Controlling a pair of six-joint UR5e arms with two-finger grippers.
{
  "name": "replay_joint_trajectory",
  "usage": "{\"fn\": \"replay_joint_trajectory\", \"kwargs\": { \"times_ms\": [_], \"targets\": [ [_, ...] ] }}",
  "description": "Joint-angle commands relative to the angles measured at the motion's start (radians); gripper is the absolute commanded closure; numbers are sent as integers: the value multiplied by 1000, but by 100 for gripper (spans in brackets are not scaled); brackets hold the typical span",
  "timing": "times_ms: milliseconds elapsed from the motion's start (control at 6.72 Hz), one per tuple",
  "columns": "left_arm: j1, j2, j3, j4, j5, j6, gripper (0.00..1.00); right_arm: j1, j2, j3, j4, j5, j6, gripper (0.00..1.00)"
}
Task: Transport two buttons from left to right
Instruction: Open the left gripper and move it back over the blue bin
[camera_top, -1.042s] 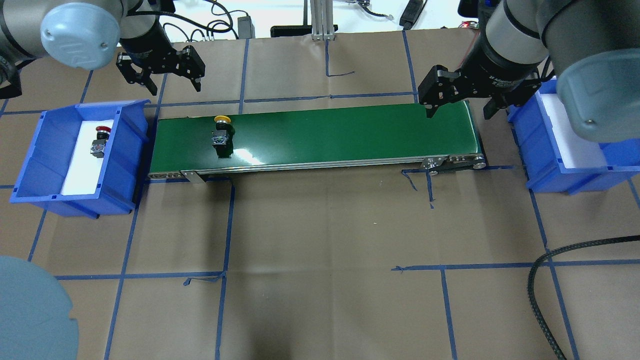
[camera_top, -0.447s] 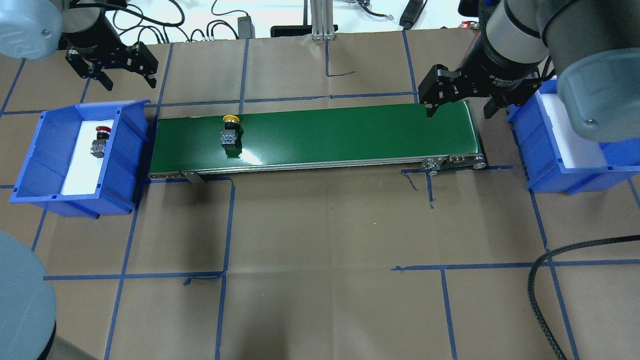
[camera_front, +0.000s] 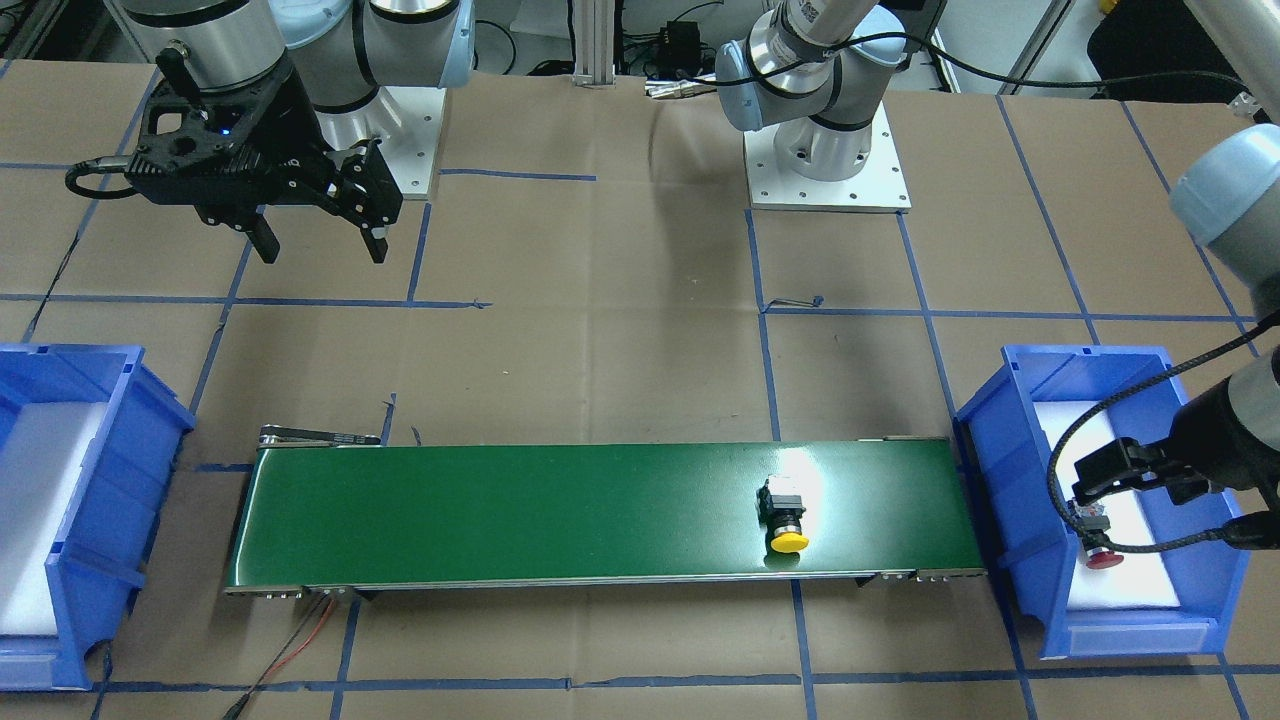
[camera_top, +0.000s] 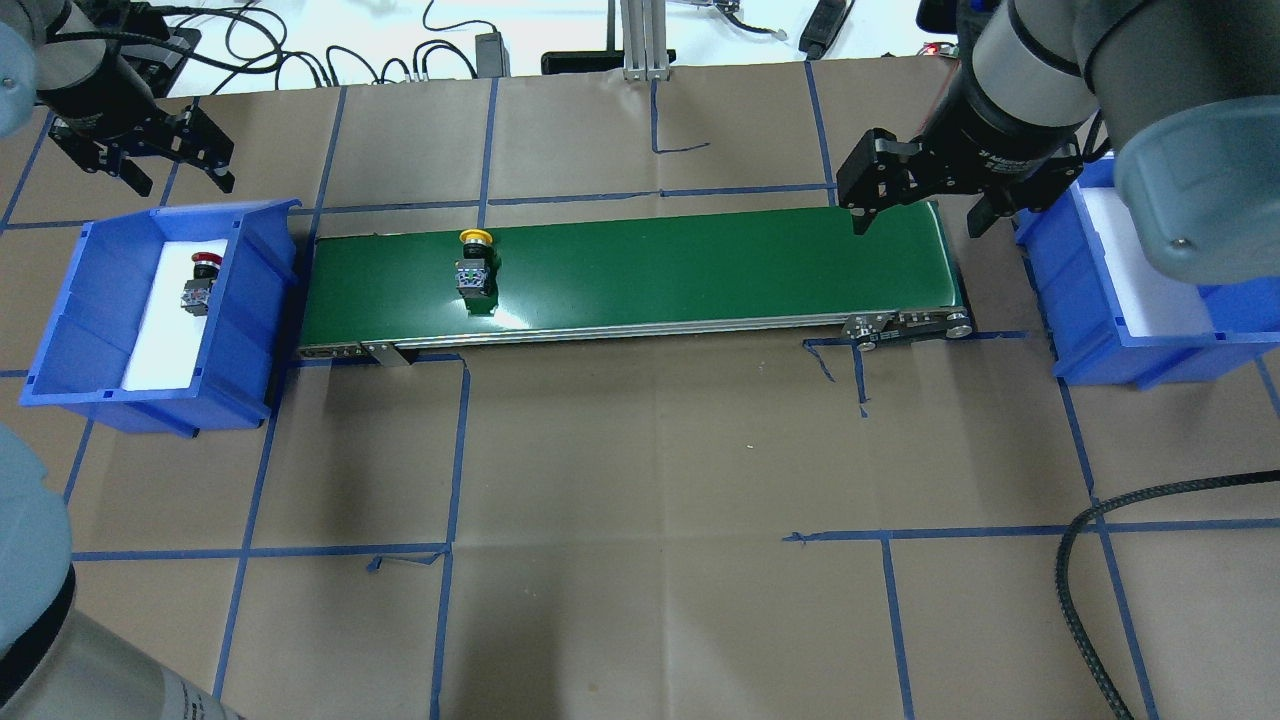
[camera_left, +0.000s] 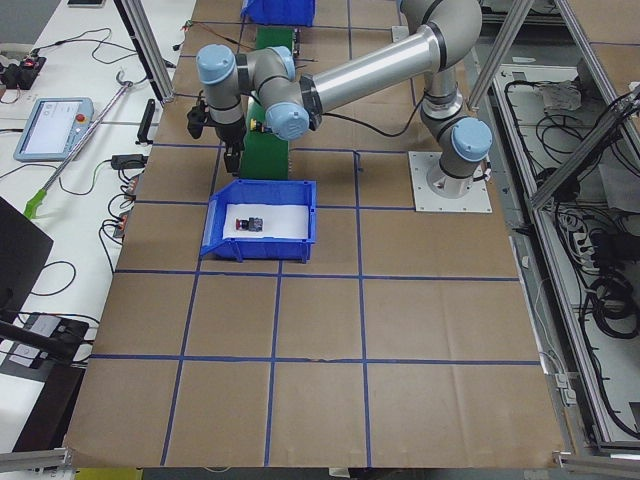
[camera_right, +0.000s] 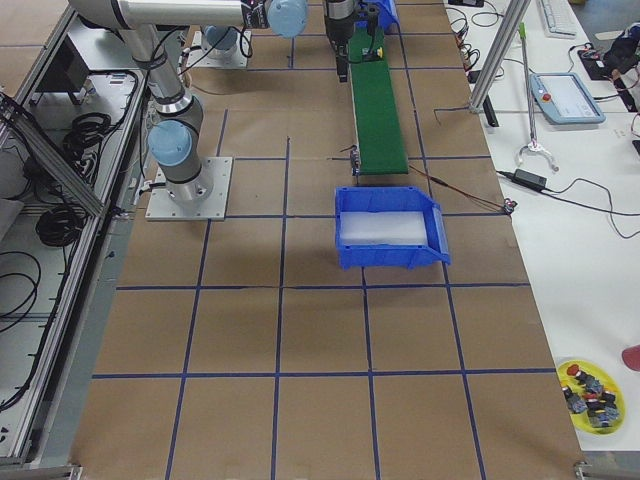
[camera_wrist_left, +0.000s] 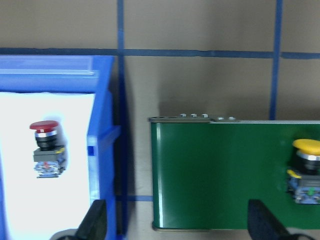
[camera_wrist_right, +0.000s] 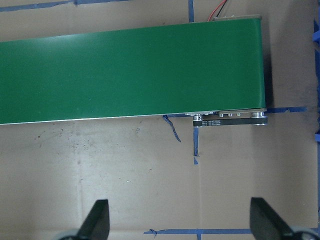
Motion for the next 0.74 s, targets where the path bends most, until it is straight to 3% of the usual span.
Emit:
{"fn": "replay_joint_trajectory", "kwargs": {
  "times_ms": [0,595],
  "targets": [
    [33,-37,-9,66,2,75,0,-1,0,2,0,0,-1,0],
    [100,-106,-40,145,-3,131,0,-1,0,0,0,0,-1,0]
  ]
}}
